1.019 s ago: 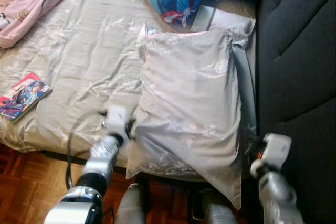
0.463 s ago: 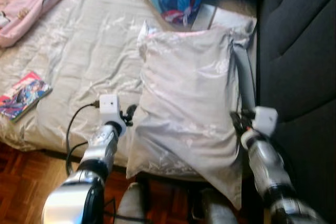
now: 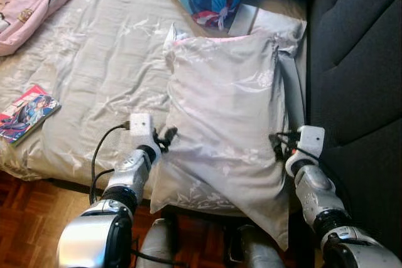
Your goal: Clean up the room
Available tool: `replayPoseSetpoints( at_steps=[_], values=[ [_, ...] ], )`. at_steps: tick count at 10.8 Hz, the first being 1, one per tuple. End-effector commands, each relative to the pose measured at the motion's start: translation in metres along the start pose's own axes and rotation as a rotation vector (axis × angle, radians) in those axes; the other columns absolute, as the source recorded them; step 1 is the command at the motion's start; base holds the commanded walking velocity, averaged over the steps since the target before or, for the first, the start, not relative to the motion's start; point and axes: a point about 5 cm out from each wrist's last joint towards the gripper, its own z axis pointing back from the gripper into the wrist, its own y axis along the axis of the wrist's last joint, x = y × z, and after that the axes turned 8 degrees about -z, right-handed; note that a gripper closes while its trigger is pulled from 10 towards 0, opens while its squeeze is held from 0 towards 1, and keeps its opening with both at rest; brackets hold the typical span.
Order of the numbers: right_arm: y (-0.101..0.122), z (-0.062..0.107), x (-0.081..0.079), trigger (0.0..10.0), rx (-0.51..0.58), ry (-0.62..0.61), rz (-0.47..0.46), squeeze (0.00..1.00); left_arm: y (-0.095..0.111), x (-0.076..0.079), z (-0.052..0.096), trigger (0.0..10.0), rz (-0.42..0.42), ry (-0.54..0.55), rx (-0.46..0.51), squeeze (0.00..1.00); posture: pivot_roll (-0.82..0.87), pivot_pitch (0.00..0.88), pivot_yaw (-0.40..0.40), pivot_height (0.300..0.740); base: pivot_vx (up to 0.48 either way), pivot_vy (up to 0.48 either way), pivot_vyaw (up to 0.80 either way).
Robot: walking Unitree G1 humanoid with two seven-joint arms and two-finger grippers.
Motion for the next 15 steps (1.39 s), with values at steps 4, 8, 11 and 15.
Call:
replayPoseSetpoints(
  at_steps=[4, 8, 11, 15],
  values=[
    [-0.023, 0.008, 0.014, 10.0, -0.094, -0.037, -0.018, 0.00, -0.030, 0.003, 0.009, 10.0, 0.009, -0.012, -0.085, 0.00, 0.02, 0.447, -0.009, 0.714, 0.000, 0.000, 0.00],
    [-0.029, 0.009, 0.011, 10.0, -0.120, -0.023, -0.034, 0.00, -0.036, 0.003, 0.012, 10.0, 0.026, 0.014, -0.097, 0.00, 0.01, 0.490, -0.015, 0.714, 0.000, 0.000, 0.00],
    [-0.037, 0.011, 0.009, 10.0, -0.143, -0.011, -0.035, 0.00, -0.045, 0.009, 0.014, 10.0, 0.032, -0.003, -0.136, 0.00, 0.00, 0.530, -0.021, 0.714, 0.000, 0.000, 0.00],
    [-0.043, 0.012, -0.002, 10.0, -0.144, 0.057, -0.040, 0.00, -0.046, 0.004, 0.015, 10.0, -0.013, 0.097, -0.138, 0.00, -0.01, 0.582, -0.035, 0.714, 0.000, 0.000, 0.00]
  ],
)
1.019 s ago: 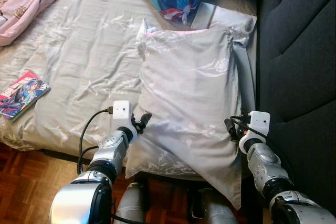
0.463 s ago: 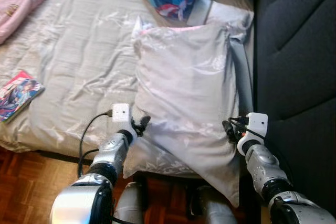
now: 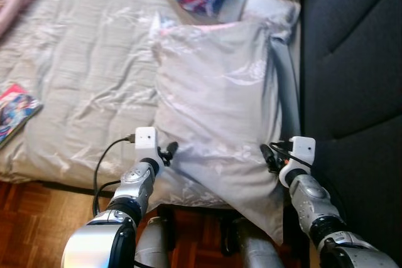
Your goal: Clean up the room
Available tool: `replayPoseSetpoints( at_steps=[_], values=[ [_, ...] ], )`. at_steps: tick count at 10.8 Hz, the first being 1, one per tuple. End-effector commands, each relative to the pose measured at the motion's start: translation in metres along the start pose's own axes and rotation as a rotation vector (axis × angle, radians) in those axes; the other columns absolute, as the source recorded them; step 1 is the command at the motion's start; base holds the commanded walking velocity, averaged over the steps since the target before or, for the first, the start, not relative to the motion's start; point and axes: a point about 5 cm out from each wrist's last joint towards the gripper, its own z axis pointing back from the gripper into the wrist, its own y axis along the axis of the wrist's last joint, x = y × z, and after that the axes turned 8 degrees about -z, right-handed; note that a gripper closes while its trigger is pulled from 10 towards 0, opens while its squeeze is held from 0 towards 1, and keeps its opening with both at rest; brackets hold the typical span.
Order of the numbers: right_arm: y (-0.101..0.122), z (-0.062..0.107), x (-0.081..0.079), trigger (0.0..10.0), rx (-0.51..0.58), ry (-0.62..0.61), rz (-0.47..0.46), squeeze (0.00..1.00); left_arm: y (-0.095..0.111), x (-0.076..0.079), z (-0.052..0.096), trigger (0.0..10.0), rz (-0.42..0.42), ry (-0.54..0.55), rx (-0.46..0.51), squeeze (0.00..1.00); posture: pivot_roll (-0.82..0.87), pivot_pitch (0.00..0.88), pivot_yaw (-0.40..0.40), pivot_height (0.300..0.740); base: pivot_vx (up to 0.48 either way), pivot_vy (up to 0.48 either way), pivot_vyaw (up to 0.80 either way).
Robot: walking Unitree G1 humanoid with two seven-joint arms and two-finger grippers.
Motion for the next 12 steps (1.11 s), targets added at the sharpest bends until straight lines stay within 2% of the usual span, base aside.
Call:
replayPoseSetpoints(
  at_steps=[1, 4, 5, 6, 8, 11, 12],
  values=[
    [-0.023, 0.007, 0.004, 10.0, -0.076, -0.012, -0.019, 0.00, -0.020, -0.007, 0.007, 10.0, 0.017, 0.044, -0.061, 0.00, -0.01, 0.583, -0.040, 0.714, 0.000, 0.000, 0.00],
    [-0.020, 0.006, -0.002, 10.0, -0.055, 0.042, -0.014, 0.00, -0.026, -0.024, 0.012, 10.0, 0.009, 0.143, -0.082, 0.00, -0.02, 0.586, -0.048, 0.714, 0.000, 0.000, 0.00],
    [-0.022, 0.006, -0.002, 10.0, -0.060, 0.043, -0.014, 0.00, -0.030, -0.023, 0.013, 10.0, 0.025, 0.132, -0.095, 0.00, -0.02, 0.586, -0.051, 0.714, 0.000, 0.000, 0.00],
    [-0.023, 0.007, -0.002, 10.0, -0.063, 0.048, -0.013, 0.00, -0.038, -0.019, 0.015, 10.0, 0.061, 0.109, -0.126, 0.00, -0.04, 0.592, -0.060, 0.714, 0.000, 0.000, 0.00],
    [-0.024, 0.009, -0.001, 10.0, -0.060, 0.061, -0.008, 0.00, -0.048, -0.015, 0.018, 10.0, 0.201, 0.061, -0.155, 0.00, -0.06, 0.602, -0.072, 0.714, 0.000, 0.000, 0.00],
    [-0.027, 0.010, -0.001, 10.0, -0.073, 0.075, -0.001, 0.00, -0.058, -0.014, 0.022, 10.0, 0.134, 0.033, -0.206, 0.00, -0.06, 0.605, -0.079, 0.714, 0.000, 0.000, 0.00],
    [-0.029, 0.010, -0.003, 3.5, -0.078, 0.083, -0.008, 0.00, -0.058, -0.013, 0.022, 10.0, 0.128, 0.024, -0.206, 0.00, -0.06, 0.606, -0.075, 0.714, 0.000, 0.000, 0.00]
  ],
)
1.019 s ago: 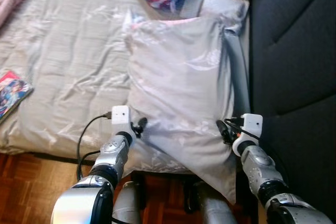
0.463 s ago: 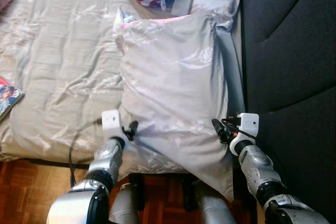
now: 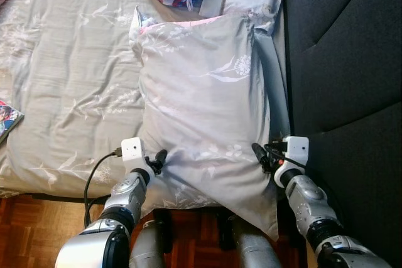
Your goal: Clean up the room
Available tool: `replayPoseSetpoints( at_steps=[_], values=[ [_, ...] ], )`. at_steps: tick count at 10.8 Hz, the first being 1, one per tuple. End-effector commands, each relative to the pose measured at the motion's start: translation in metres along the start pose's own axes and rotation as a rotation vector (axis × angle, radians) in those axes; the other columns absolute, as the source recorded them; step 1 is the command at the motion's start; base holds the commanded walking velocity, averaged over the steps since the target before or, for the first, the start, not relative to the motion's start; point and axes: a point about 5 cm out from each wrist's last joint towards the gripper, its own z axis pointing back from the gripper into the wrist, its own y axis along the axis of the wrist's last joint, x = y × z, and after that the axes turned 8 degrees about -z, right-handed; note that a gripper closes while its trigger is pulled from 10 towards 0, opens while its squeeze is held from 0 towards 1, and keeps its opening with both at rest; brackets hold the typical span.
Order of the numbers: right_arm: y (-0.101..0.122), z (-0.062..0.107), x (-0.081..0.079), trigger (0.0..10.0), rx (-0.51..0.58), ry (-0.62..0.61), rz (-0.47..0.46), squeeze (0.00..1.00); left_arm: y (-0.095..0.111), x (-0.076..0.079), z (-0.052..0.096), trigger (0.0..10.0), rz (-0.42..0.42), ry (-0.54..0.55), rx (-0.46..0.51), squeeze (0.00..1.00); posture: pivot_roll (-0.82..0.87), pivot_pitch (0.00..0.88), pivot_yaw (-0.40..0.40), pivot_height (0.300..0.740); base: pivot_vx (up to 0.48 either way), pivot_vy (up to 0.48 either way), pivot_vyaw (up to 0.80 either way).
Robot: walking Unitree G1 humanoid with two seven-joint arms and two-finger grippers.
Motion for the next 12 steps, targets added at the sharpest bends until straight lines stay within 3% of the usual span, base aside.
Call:
replayPoseSetpoints(
  at_steps=[1, 2, 8, 12],
  values=[
    [-0.026, 0.008, 0.003, 0.0, -0.088, -0.013, -0.032, 0.00, -0.033, -0.001, 0.009, 4.4, -0.031, 0.001, -0.120, 0.00, -0.06, 0.607, -0.073, 0.714, 0.000, 0.000, 0.00],
    [-0.028, 0.008, -0.002, 0.0, -0.093, 0.007, -0.039, 0.00, -0.032, -0.004, 0.009, 0.0, -0.027, 0.016, -0.113, 0.00, -0.05, 0.606, -0.069, 0.714, 0.000, 0.000, 0.00],
    [-0.045, 0.012, -0.007, 0.0, -0.151, 0.023, -0.059, 0.00, -0.031, -0.002, 0.009, 0.0, -0.005, -0.013, -0.106, 0.00, -0.04, 0.617, -0.053, 0.714, 0.000, 0.000, 0.00],
    [-0.050, 0.012, -0.012, 0.0, -0.161, 0.040, -0.069, 0.00, -0.031, -0.006, 0.011, 0.0, -0.006, 0.023, -0.082, 0.00, -0.03, 0.604, -0.050, 0.714, 0.000, 0.000, 0.00]
  ],
)
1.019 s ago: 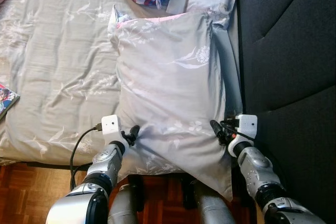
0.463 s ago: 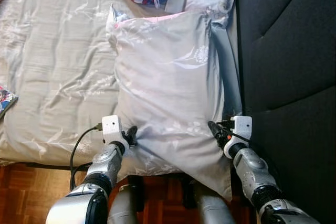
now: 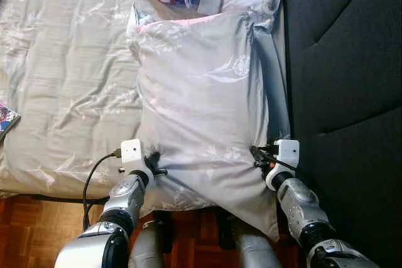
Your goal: Clean up the room
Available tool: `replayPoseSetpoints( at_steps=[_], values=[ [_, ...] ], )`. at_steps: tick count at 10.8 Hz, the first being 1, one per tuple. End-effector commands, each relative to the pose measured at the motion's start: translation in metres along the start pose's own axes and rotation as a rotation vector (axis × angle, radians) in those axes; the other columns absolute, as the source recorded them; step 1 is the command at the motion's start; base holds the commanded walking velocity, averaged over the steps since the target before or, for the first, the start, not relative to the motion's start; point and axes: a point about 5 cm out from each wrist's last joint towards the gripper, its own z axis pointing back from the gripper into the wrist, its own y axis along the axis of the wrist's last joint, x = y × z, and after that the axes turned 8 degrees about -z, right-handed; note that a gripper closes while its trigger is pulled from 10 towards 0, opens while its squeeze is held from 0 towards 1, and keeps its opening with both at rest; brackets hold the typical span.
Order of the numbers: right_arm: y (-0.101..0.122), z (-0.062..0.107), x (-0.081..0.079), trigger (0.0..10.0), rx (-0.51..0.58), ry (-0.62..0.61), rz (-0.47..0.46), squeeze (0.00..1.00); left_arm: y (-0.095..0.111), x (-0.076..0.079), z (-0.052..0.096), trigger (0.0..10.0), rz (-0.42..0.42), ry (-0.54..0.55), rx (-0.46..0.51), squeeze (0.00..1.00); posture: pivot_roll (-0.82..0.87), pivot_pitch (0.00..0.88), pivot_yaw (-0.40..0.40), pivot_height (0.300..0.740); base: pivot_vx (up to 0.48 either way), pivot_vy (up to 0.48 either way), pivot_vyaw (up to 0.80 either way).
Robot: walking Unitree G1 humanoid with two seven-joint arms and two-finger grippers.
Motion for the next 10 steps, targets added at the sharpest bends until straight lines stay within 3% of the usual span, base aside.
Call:
replayPoseSetpoints(
  at_steps=[1, 3, 5, 8, 9, 10],
  values=[
    [-0.036, 0.012, 0.004, 0.0, -0.123, -0.020, -0.039, 0.00, -0.027, -0.004, 0.009, 0.0, 0.021, 0.026, -0.086, 0.00, -0.03, 0.594, -0.049, 0.714, 0.000, 0.000, 0.00],
    [-0.031, 0.010, 0.002, 0.0, -0.082, -0.011, -0.048, 0.00, -0.019, -0.007, 0.007, 0.0, 0.033, 0.071, -0.038, 0.00, -0.02, 0.588, -0.049, 0.714, 0.000, 0.000, 0.00],
    [-0.012, 0.005, 0.000, 0.0, 0.022, -0.021, -0.042, 0.00, 0.008, -0.012, 0.002, 0.0, 0.019, 0.127, 0.087, 0.00, -0.02, 0.561, -0.042, 0.714, 0.000, 0.000, 0.00],
    [0.031, -0.001, -0.002, 0.0, 0.228, -0.041, -0.037, 0.00, 0.078, -0.002, -0.005, 0.0, -0.060, 0.131, 0.373, 0.00, -0.02, 0.544, -0.037, 0.714, 0.000, 0.000, 0.00],
    [0.064, 0.000, -0.004, 0.0, 0.384, -0.055, 0.007, 0.00, 0.117, 0.016, -0.004, 0.0, -0.126, 0.087, 0.539, 0.00, -0.02, 0.541, -0.035, 0.714, 0.000, 0.000, 0.00],
    [0.082, 0.003, -0.005, 0.0, 0.472, -0.065, 0.030, 0.00, 0.133, 0.024, -0.002, 0.0, -0.148, 0.063, 0.607, 0.00, -0.02, 0.539, -0.032, 0.714, 0.000, 0.000, 0.00]
  ],
)
